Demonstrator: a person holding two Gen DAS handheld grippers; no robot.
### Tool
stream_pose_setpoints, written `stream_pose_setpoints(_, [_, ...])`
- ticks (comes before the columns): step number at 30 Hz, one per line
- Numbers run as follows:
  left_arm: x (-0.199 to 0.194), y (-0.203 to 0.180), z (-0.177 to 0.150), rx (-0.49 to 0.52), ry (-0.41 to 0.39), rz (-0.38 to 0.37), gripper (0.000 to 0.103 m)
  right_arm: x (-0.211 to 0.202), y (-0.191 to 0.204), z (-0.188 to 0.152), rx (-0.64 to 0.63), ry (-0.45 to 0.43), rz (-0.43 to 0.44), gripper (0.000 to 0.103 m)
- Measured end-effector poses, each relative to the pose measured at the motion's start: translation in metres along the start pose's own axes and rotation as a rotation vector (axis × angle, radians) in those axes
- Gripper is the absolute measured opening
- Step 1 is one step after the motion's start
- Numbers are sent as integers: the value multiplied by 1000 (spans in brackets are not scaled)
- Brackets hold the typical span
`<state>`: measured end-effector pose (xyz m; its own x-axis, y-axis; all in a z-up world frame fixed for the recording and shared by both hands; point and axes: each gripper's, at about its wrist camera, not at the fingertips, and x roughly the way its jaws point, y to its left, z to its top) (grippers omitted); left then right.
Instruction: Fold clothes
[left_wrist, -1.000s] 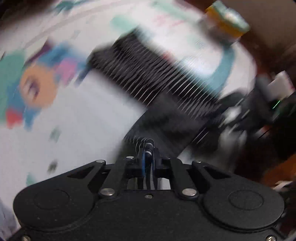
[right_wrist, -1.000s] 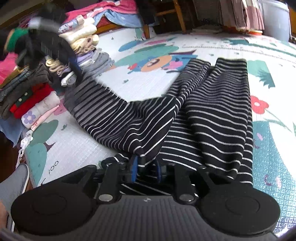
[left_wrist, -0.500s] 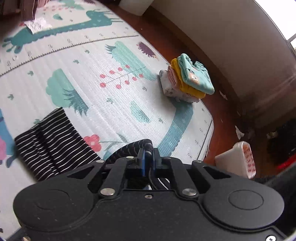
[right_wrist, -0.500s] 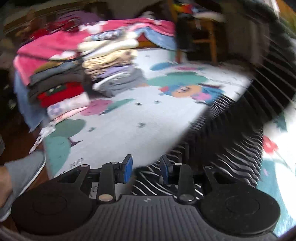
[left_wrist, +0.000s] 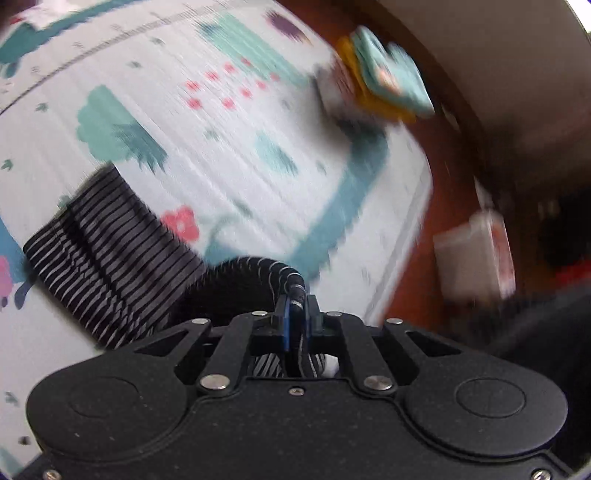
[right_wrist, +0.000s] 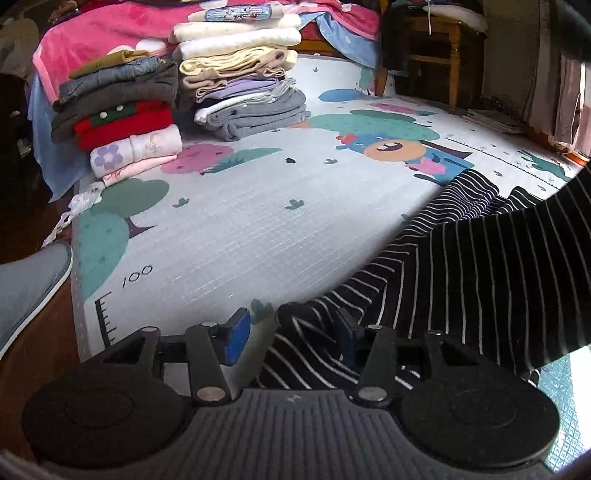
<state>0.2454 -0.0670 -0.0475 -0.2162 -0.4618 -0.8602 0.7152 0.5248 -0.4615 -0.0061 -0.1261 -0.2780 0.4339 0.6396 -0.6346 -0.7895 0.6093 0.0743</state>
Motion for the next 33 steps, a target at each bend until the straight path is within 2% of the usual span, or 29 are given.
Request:
stream_pose_setpoints(3, [-1,16,-19,144,176,108,5,1,3,-1,-21,8,-5,54])
stream_pose_setpoints(5, [7,32,-25,267,298,228,5,2,6,-2,-38,14,-10,55])
stream_pose_setpoints(9, [34,72,-12,408,431,456,5,5,8,-4,-48,27,-12,58])
stream_pose_setpoints(12, [50,84,4,457,430,493,5,6,6,-5,-40,27,-10,59])
stream_pose_setpoints(19, [100,87,40,651,445,691,5,8,11,-5,-62,36,-7,66])
stream_pose_setpoints(24, [128,89,48,812,454,765,5,9,14,-4,-94,43,-13,67])
stream_pose_setpoints(27, [136,88,49,861,426,741,5,8,14,-5,-97,40,-9,67])
stream_pose_setpoints(29, [136,87,48,871,379,715,5,1,11,-4,-81,9,7,64])
stream_pose_setpoints(31, [134,87,49,860,326,706,5,-17,4,-1,-24,-91,20,61])
stream_pose_setpoints(33, [133,88,49,856,282,713,5,-28,-3,4,-5,-146,-32,61])
